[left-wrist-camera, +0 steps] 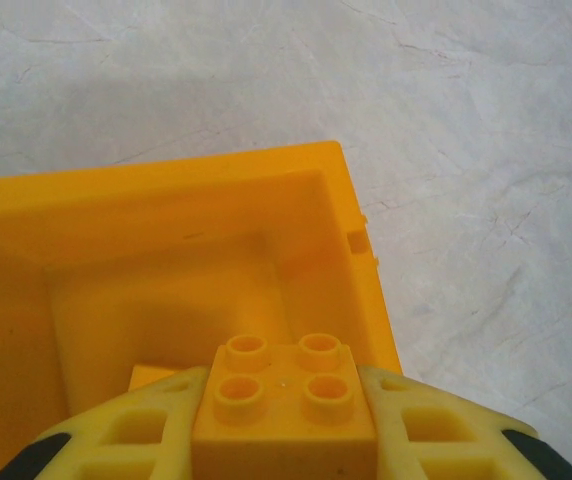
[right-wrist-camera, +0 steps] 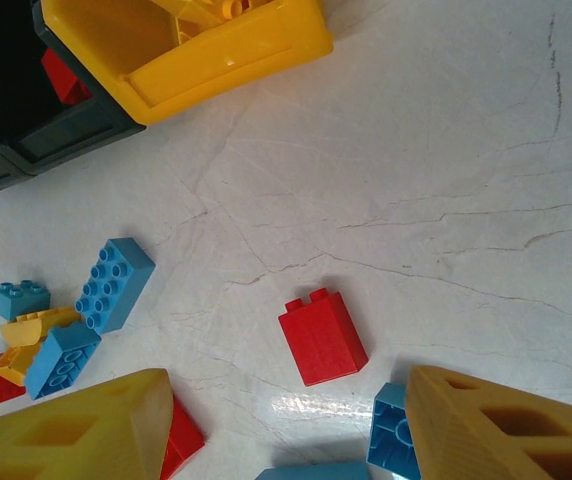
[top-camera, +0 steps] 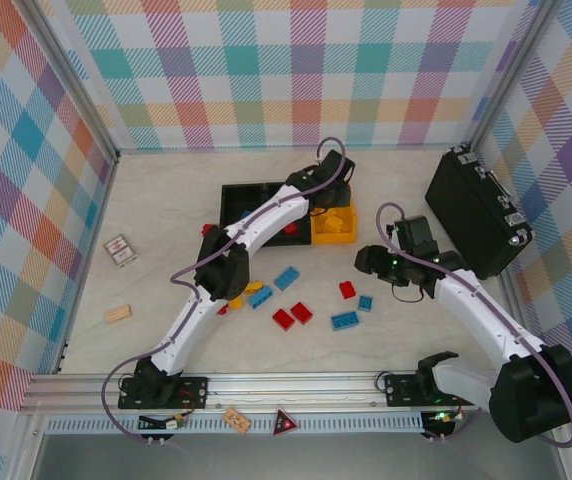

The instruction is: Sort the legos into containers by color

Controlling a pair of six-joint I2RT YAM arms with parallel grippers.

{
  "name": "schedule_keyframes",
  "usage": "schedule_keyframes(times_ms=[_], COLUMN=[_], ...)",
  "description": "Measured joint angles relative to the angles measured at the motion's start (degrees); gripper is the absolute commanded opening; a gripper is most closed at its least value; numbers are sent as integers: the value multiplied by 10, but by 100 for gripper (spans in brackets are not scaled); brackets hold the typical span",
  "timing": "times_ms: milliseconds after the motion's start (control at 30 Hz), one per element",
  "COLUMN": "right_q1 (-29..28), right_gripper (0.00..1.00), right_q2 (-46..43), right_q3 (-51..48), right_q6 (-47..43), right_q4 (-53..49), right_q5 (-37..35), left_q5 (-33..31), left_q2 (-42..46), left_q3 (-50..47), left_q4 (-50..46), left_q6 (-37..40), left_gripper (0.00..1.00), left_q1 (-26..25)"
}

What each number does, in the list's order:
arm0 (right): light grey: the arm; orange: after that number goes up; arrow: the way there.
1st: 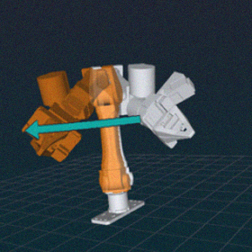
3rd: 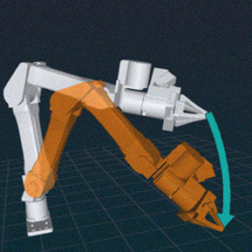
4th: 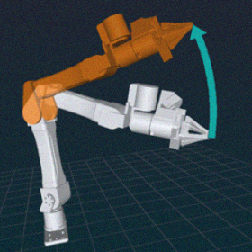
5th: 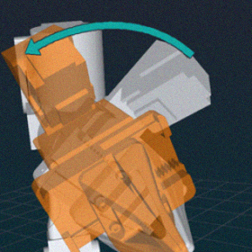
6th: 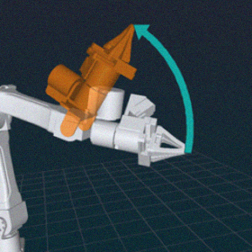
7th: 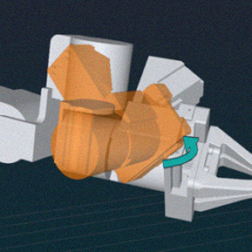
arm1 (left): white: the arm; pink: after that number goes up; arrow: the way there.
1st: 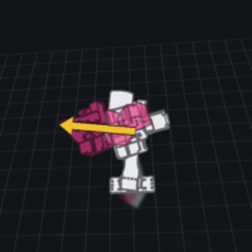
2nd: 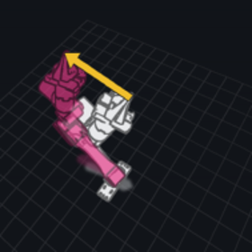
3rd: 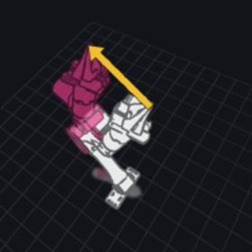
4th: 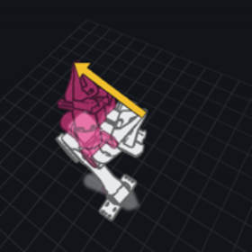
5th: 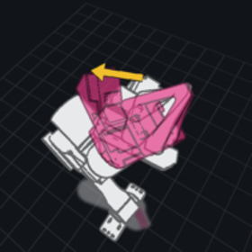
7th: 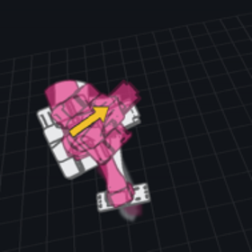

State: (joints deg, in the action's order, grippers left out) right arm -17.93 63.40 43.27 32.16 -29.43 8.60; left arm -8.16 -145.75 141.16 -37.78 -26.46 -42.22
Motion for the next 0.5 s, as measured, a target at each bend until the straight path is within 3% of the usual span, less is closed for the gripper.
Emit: schedule_keyframes(times_ms=[200, 500], right_q1=[0, 0], right_gripper=[63, 63], right_q2=[-1, -13], right_q3=[-1, -1], right_q6=[0, 0], right_q4=[0, -2], right_q5=[0, 0], left_q5=[5, 13], left_q2=[-7, 2], left_q3=[4, -9], left_q4=[0, -1], left_q6=[4, 4], left_gripper=[49, 51], left_q1=[0, -1])
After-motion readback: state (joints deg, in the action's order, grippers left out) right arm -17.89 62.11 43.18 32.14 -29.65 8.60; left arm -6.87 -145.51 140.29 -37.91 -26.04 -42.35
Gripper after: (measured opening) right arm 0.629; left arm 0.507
